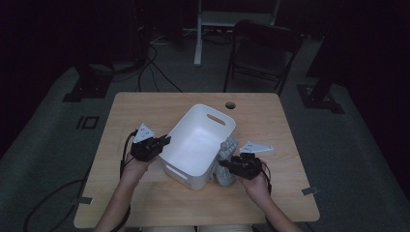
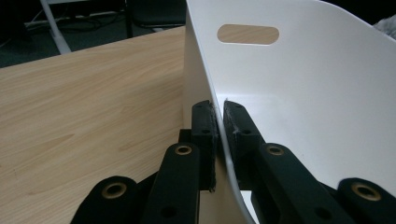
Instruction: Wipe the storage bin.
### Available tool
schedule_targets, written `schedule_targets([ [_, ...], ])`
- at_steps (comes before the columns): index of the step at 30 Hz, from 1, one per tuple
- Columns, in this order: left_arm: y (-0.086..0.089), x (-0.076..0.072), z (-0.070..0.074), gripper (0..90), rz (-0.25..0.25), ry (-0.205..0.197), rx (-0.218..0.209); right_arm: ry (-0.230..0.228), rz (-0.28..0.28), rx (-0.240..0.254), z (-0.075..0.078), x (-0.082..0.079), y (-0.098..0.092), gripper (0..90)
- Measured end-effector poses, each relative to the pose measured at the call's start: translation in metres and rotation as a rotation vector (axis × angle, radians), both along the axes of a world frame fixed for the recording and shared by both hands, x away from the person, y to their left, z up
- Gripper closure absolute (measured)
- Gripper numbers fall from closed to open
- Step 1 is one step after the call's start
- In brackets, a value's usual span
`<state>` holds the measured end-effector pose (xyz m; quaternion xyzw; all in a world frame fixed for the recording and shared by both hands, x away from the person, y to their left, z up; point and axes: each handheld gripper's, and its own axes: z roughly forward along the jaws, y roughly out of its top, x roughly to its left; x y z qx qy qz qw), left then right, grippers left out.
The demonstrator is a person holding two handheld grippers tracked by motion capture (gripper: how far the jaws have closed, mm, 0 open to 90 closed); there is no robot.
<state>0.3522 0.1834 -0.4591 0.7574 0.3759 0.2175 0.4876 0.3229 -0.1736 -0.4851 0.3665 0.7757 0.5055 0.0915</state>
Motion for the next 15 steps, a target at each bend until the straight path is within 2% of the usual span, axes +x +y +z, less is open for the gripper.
schedule_targets([
  [8, -0.001, 0.000, 0.000, 83.7, 0.003, -0.004, 0.001, 0.058, -0.013, -0.051, -0.023, 0.011, -0.002, 68.9],
  [12, -0.001, 0.000, 0.000, 83.6, 0.007, -0.005, 0.000, 0.128, -0.022, -0.096, -0.045, 0.023, -0.002, 68.9],
  [15, -0.002, 0.000, 0.000, 83.3, 0.017, -0.007, 0.000, 0.136, -0.027, -0.092, -0.045, 0.023, -0.002, 69.0],
])
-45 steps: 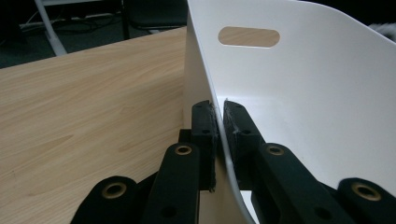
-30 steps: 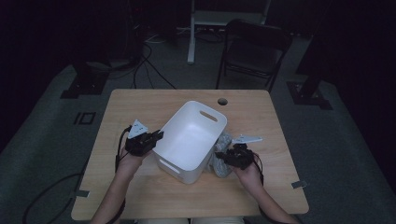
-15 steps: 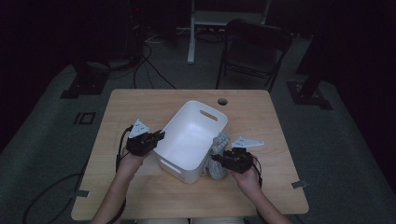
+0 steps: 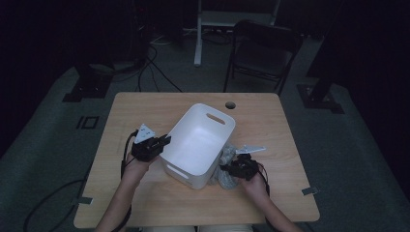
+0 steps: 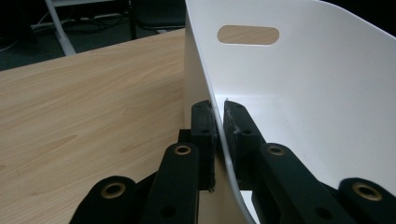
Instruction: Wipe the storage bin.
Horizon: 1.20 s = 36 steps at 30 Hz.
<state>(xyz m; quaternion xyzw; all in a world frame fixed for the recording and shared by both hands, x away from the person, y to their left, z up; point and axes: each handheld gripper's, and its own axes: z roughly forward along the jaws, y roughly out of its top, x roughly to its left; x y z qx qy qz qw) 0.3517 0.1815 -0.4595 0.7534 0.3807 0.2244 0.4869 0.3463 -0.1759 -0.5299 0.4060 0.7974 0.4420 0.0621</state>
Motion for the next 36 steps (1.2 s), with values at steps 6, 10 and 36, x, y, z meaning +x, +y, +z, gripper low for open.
schedule_targets([
  [6, -0.001, 0.000, 0.000, 83.4, 0.012, 0.003, 0.001, -0.048, 0.029, 0.032, 0.020, -0.014, 0.002, 69.2],
  [10, -0.001, 0.000, 0.000, 83.4, 0.017, 0.001, 0.003, -0.116, 0.095, 0.126, 0.044, -0.032, 0.003, 69.1],
  [36, -0.005, 0.001, 0.000, 83.4, 0.014, -0.014, 0.009, -0.038, 0.075, -0.011, 0.005, -0.018, 0.009, 69.2],
])
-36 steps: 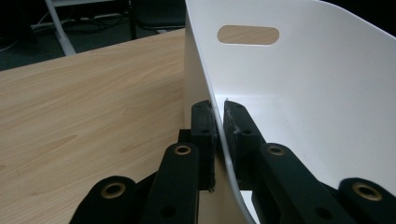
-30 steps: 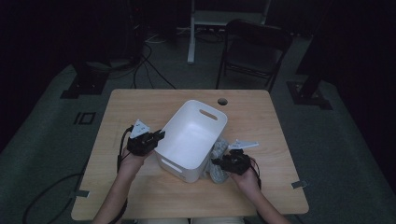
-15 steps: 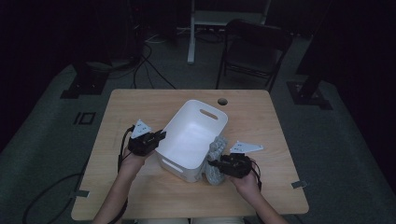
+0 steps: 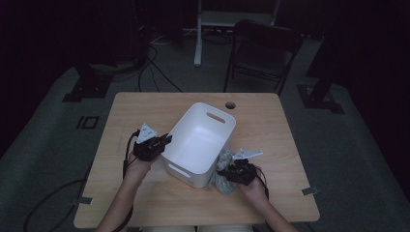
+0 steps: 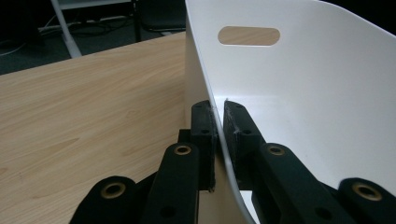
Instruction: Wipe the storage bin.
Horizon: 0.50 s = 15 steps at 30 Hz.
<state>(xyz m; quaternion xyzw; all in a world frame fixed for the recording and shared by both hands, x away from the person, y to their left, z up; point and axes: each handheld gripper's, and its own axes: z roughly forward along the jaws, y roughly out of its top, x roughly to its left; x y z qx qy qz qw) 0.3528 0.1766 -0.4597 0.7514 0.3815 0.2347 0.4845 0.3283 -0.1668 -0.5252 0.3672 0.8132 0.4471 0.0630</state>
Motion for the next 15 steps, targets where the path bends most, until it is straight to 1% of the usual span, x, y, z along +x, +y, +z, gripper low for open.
schedule_targets([
  [1, 0.000, 0.000, 0.000, 83.4, 0.007, 0.002, -0.004, 0.000, 0.000, 0.000, 0.000, 0.000, 0.000, 69.2],
  [3, 0.000, 0.000, 0.000, 83.5, 0.010, 0.002, 0.001, -0.016, 0.014, 0.020, 0.008, -0.006, 0.001, 69.2],
  [4, 0.000, 0.000, 0.000, 83.6, 0.014, 0.004, 0.000, -0.048, 0.032, 0.042, 0.020, -0.014, 0.001, 69.2],
  [5, 0.000, 0.001, 0.000, 83.6, 0.015, 0.006, -0.004, -0.048, 0.032, 0.042, 0.020, -0.014, 0.001, 69.2],
  [6, -0.001, 0.000, 0.000, 83.6, 0.018, 0.006, -0.006, -0.080, 0.051, 0.061, 0.032, -0.023, 0.002, 69.2],
  [7, -0.001, 0.000, 0.000, 83.6, 0.019, 0.007, -0.009, -0.080, 0.051, 0.061, 0.032, -0.023, 0.002, 69.2],
  [8, -0.001, 0.000, 0.000, 83.6, 0.020, 0.007, -0.009, -0.091, 0.058, 0.072, 0.038, -0.028, 0.003, 69.1],
  [10, -0.001, 0.000, 0.000, 83.6, 0.021, 0.007, -0.013, -0.100, 0.078, 0.120, 0.048, -0.036, 0.003, 69.1],
  [12, -0.001, 0.001, 0.000, 83.6, 0.019, 0.007, -0.017, -0.129, 0.092, 0.156, 0.056, -0.045, 0.005, 69.2],
  [13, 0.000, 0.001, -0.001, 83.6, 0.014, 0.009, -0.022, -0.129, 0.092, 0.156, 0.056, -0.045, 0.005, 69.2],
  [15, 0.000, 0.001, -0.001, 83.6, 0.001, 0.000, -0.029, -0.162, 0.086, 0.136, 0.053, -0.046, 0.009, 69.2],
])
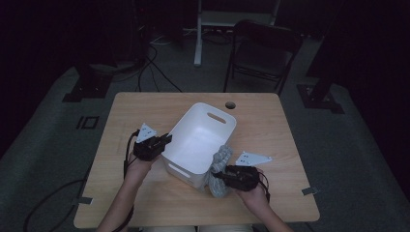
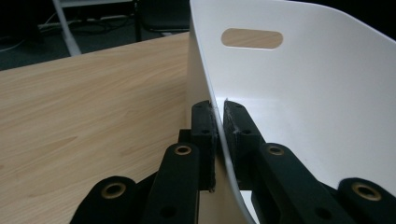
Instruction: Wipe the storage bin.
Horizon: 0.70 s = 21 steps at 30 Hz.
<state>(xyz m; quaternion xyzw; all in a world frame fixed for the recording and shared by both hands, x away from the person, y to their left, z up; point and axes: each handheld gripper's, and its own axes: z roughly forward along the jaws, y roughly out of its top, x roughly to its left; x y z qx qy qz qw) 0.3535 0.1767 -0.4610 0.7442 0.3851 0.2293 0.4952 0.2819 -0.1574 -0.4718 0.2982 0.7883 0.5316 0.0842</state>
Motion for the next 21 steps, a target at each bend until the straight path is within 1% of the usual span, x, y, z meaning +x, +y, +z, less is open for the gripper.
schedule_targets([
  [1, 0.001, 0.000, -0.001, 83.4, -0.006, 0.002, -0.014, 0.010, -0.004, -0.009, -0.003, 0.002, 0.002, 69.2],
  [2, 0.001, 0.000, -0.001, 83.4, -0.008, 0.002, -0.018, 0.010, -0.004, -0.009, -0.003, 0.002, 0.002, 69.2],
  [3, 0.000, 0.000, -0.001, 83.6, -0.004, 0.002, -0.015, 0.004, -0.011, -0.034, -0.006, 0.003, 0.003, 69.2],
  [4, 0.000, 0.000, 0.000, 83.6, -0.004, 0.000, -0.008, 0.004, -0.011, -0.034, -0.006, 0.003, 0.003, 69.2],
  [5, 0.000, 0.000, -0.001, 83.5, -0.005, 0.002, -0.014, 0.020, -0.021, -0.049, -0.012, 0.005, 0.003, 69.2],
  [6, 0.000, 0.000, -0.001, 83.5, -0.005, 0.002, -0.014, 0.020, -0.021, -0.049, -0.012, 0.005, 0.003, 69.2],
  [8, 0.000, 0.000, 0.000, 83.5, -0.003, 0.000, -0.008, 0.027, -0.032, -0.080, -0.019, 0.009, 0.003, 69.1],
  [9, 0.000, 0.000, -0.001, 83.5, -0.004, 0.001, -0.010, 0.053, -0.038, -0.101, -0.028, 0.014, 0.003, 69.1],
  [10, 0.000, 0.000, -0.001, 83.5, -0.004, 0.001, -0.013, 0.053, -0.038, -0.101, -0.028, 0.014, 0.003, 69.1],
  [11, 0.000, 0.000, -0.001, 83.5, -0.006, 0.001, -0.011, 0.072, -0.041, -0.108, -0.032, 0.017, 0.002, 69.1],
  [12, 0.000, 0.000, -0.001, 83.5, -0.008, -0.001, -0.009, 0.092, -0.044, -0.133, -0.039, 0.021, 0.002, 69.1],
  [13, 0.000, 0.000, -0.001, 83.4, -0.007, 0.002, -0.013, 0.099, -0.050, -0.146, -0.042, 0.023, 0.002, 69.1],
  [14, 0.000, 0.000, -0.001, 83.4, -0.008, 0.002, -0.010, 0.119, -0.059, -0.162, -0.048, 0.026, 0.002, 69.1],
  [15, 0.000, 0.000, 0.000, 83.3, -0.008, -0.001, -0.006, 0.128, -0.062, -0.171, -0.051, 0.028, 0.002, 69.1],
  [17, 0.000, 0.000, -0.001, 83.0, -0.010, -0.005, -0.003, 0.156, -0.064, -0.163, -0.055, 0.031, 0.002, 69.2],
  [18, 0.001, 0.000, -0.001, 82.5, -0.009, -0.004, -0.005, 0.165, -0.051, -0.159, -0.053, 0.031, 0.001, 69.2],
  [19, 0.000, 0.000, -0.001, 82.6, -0.007, -0.004, -0.008, 0.162, -0.036, -0.144, -0.051, 0.030, 0.000, 69.2],
  [21, 0.000, 0.000, -0.001, 82.7, 0.000, -0.003, -0.013, 0.138, 0.000, -0.087, -0.042, 0.023, -0.003, 69.2],
])
